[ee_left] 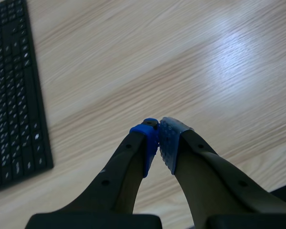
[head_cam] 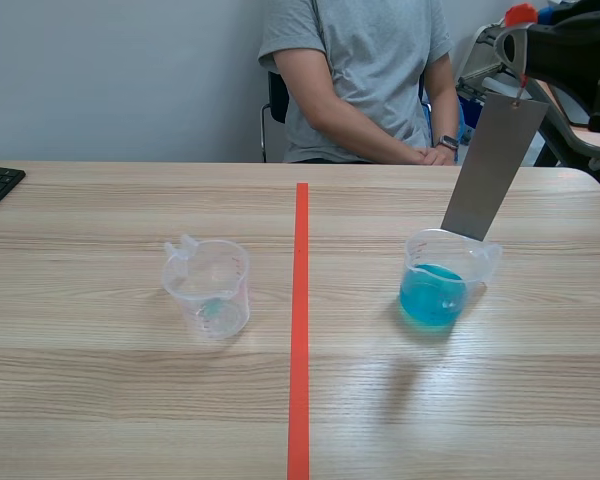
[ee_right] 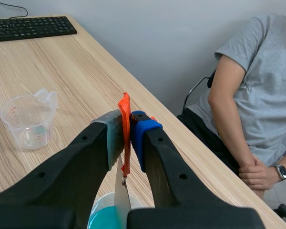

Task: Do the redox reaction experiment.
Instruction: 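Point at the plate with the left hand, then lower the plate into the blue solution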

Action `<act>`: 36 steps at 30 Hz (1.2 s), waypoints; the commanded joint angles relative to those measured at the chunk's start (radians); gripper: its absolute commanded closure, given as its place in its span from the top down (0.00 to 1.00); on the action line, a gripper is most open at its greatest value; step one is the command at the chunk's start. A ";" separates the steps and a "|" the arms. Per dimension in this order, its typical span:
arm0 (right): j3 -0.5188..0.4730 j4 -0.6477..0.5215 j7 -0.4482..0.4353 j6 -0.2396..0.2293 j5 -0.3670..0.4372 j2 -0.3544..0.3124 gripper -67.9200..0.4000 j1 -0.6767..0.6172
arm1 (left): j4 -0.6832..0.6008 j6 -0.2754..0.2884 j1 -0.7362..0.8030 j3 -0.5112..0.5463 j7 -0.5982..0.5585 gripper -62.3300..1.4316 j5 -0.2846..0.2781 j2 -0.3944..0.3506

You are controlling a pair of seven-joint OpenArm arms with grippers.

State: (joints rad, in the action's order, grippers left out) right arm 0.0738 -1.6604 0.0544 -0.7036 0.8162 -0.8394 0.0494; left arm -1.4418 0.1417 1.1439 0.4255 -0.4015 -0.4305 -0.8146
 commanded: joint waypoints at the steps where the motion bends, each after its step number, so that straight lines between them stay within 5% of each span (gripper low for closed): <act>1: -0.002 -0.009 -0.012 0.002 0.014 -0.014 0.03 0.020 | -0.005 -0.001 0.006 0.023 -0.019 0.10 -0.003 0.023; 14: -0.002 -0.009 -0.012 0.002 -0.001 -0.011 0.03 0.020 | -0.002 0.003 0.058 0.081 0.003 0.10 -0.003 0.072; 36: 0.000 0.016 -0.008 -0.009 -0.152 0.110 0.03 0.034 | -0.002 0.003 0.058 0.081 0.002 0.10 -0.003 0.072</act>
State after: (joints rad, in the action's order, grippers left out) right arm 0.0738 -1.6527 0.0616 -0.7151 0.6605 -0.7227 0.0532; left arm -1.4414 0.1429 1.2129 0.5083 -0.3870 -0.4301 -0.7425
